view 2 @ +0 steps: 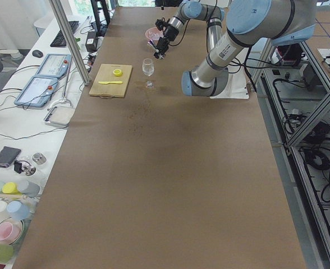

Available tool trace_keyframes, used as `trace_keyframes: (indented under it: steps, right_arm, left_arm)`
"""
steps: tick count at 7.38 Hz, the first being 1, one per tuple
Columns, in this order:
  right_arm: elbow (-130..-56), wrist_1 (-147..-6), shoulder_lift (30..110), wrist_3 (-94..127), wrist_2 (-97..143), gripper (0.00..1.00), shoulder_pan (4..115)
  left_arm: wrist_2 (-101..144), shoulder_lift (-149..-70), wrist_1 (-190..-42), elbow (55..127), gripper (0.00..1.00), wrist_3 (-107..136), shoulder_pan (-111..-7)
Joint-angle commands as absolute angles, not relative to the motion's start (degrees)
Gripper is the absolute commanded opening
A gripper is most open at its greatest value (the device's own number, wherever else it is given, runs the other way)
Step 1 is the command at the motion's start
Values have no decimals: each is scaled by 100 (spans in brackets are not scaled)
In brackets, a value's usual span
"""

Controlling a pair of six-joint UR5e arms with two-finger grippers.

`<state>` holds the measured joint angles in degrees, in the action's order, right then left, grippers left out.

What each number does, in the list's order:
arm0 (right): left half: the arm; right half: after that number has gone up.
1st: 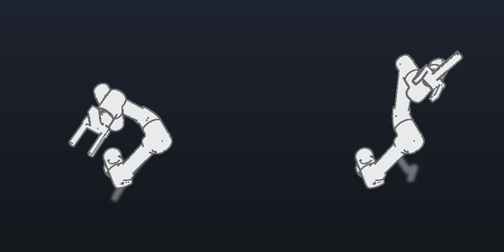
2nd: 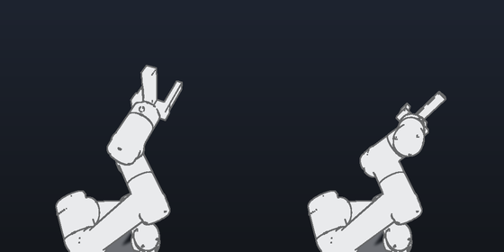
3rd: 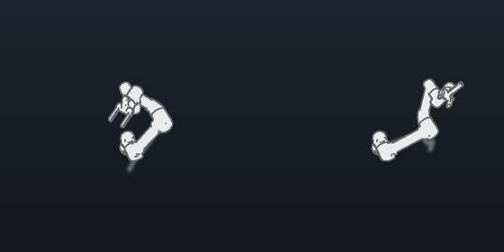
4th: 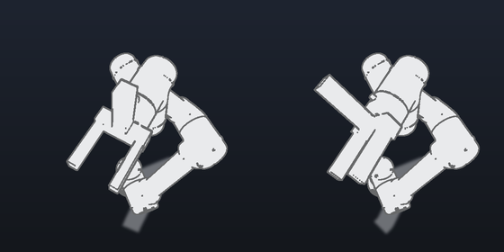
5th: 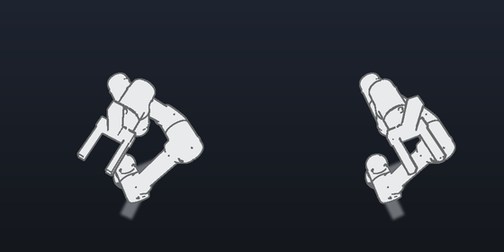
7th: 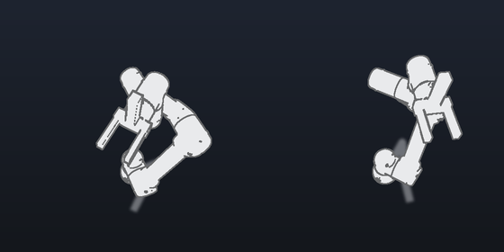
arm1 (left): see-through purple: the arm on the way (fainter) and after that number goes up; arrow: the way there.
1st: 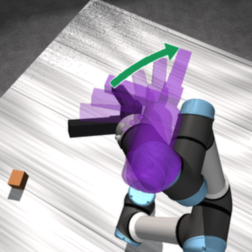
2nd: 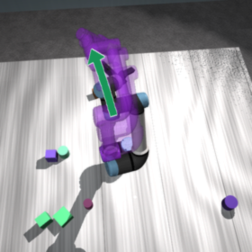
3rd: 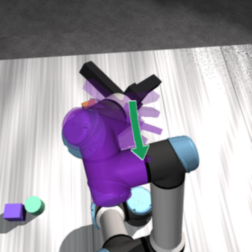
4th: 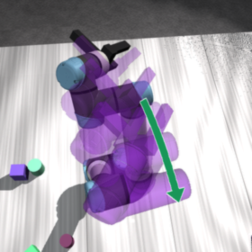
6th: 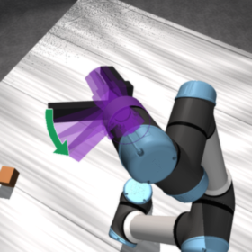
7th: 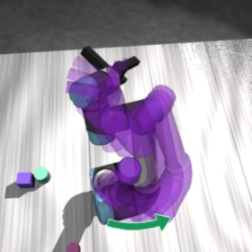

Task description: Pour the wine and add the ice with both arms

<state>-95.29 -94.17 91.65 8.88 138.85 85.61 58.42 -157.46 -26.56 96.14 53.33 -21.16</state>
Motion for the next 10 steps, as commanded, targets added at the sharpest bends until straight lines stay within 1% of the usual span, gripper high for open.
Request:
trace_keyframes:
  steps: [1, 3, 6, 10]
  right_arm:
    - [-9457, -9413, 9167, 888, 13931, 100, 8561]
    - [-9334, -9413, 9141, 888, 13957, 100, 8552]
    - [-9237, -9413, 9132, 879, 14062, 100, 8534]
    - [-9158, -9404, 9132, 870, 14132, 100, 8525]
  left_arm:
    - [5608, -15890, -2558, 9361, 0, 5248, -2136]
    - [5415, -15969, -2540, 9177, 0, 5194, -2162]
    - [5282, -16084, -2084, 9185, 0, 5194, -2162]
    - [5221, -16145, -1925, 9185, 0, 5194, -2153]
